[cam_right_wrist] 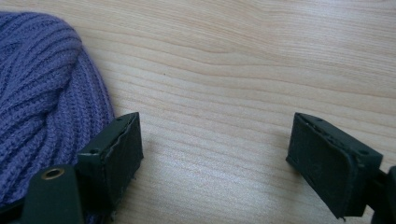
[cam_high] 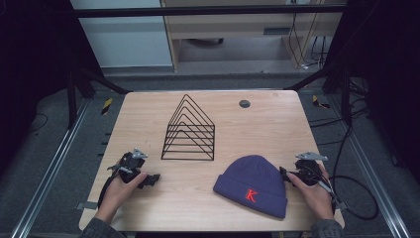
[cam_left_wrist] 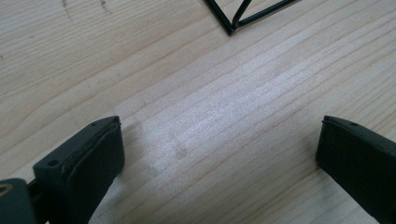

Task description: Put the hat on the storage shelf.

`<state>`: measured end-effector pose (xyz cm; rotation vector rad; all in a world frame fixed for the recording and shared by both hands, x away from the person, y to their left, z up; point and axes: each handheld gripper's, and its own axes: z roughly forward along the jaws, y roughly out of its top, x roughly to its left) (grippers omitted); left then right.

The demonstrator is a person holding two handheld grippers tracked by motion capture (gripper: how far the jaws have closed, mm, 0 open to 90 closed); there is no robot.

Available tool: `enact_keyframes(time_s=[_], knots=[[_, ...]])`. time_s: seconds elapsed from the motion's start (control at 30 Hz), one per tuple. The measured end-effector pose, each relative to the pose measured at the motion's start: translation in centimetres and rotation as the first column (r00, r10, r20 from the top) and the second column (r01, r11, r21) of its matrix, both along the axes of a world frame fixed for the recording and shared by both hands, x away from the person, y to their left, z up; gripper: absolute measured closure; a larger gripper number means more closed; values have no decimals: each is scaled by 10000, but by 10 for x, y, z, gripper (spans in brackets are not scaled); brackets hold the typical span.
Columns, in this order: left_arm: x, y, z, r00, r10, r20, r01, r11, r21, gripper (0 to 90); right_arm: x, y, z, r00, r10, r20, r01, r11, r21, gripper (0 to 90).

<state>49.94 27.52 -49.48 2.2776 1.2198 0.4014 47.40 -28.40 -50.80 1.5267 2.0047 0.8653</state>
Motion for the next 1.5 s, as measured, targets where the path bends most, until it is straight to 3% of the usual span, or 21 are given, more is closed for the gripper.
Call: enact_keyframes(time_s=[0.27,0.33,0.43,0.53,0.73,0.83,0.87,0.97,1.13,1.27,1.3,1.5], knots=[[-1,-1,-1,9999,63,102,-63,10000,8,0,1,0,1,10000,-33,-62,33,10000,36,177],[-1,-1,-1,9999,82,94,-82,10000,-25,0,1,-1,3,9995,-98,-305,97,9999,-41,170],[-1,-1,-1,9999,65,108,-65,10000,-3,0,-1,-2,6,9997,-169,-175,171,9998,133,174],[-1,-1,-1,9999,64,104,-64,10000,1,0,1,2,7,9997,-51,-231,51,10000,-19,188],[-2,-1,-1,10000,-2,74,2,10000,18,0,6,20,28,9984,570,-37,-571,9974,-439,238],[-2,-1,-1,10000,-14,76,14,10000,17,0,11,36,44,9920,1237,-261,-1245,9917,-313,322],[-2,-1,-1,10000,-14,76,14,10000,17,0,11,36,44,9920,1237,-261,-1245,9917,-313,322],[-2,-1,-1,10000,-53,80,53,10000,20,0,18,57,55,9772,2066,-486,-2074,9782,-108,381],[-2,-2,-1,10000,-43,60,43,10000,13,0,30,75,54,9661,2439,-853,-2449,9696,-12,437],[-2,-2,-1,10000,-54,80,54,10000,6,0,38,76,48,9680,2246,-1117,-2245,9744,135,471],[-2,-2,-1,9999,-91,79,91,10000,-1,0,42,77,43,9666,2173,-1361,-2152,9761,307,479],[-3,-3,-1,9999,-105,48,106,9999,-42,0,48,81,36,9623,2169,-1640,-2114,9761,501,478]])
